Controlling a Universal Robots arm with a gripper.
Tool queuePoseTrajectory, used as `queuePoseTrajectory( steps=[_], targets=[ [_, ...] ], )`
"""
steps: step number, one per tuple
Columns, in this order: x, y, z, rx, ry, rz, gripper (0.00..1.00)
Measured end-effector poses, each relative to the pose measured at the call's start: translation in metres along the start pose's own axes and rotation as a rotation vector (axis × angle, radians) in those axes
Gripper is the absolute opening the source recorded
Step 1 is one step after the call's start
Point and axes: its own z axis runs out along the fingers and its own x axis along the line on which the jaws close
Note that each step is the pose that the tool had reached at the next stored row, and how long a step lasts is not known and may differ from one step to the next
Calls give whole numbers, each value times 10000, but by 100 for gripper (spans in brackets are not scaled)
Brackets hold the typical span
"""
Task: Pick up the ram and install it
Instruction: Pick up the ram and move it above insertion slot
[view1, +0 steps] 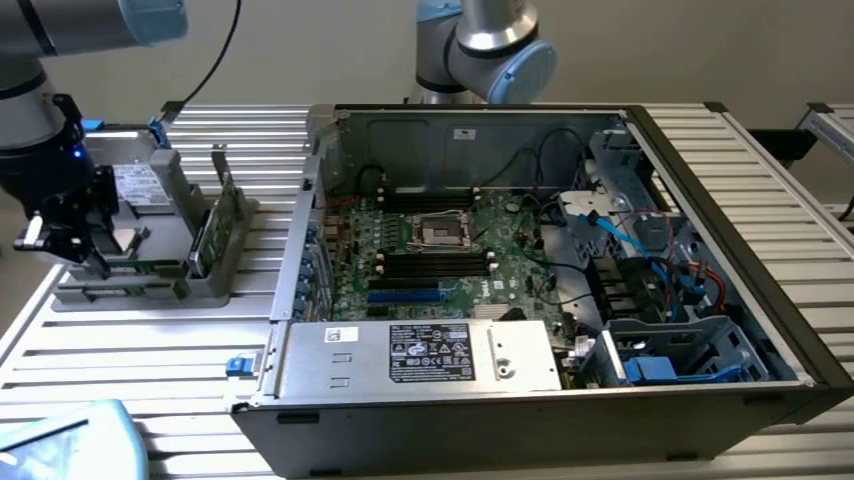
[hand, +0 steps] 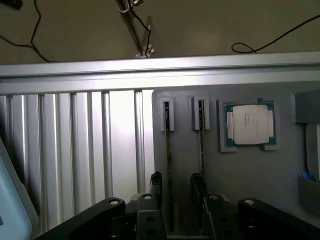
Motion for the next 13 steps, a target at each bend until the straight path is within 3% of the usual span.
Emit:
queuePoseTrajectory(
  steps=[8, 13],
  targets=[
    [-4, -9, 139, 39, 96, -1300, 36],
    [-6, -12, 201, 55, 130, -1778, 36]
  ],
)
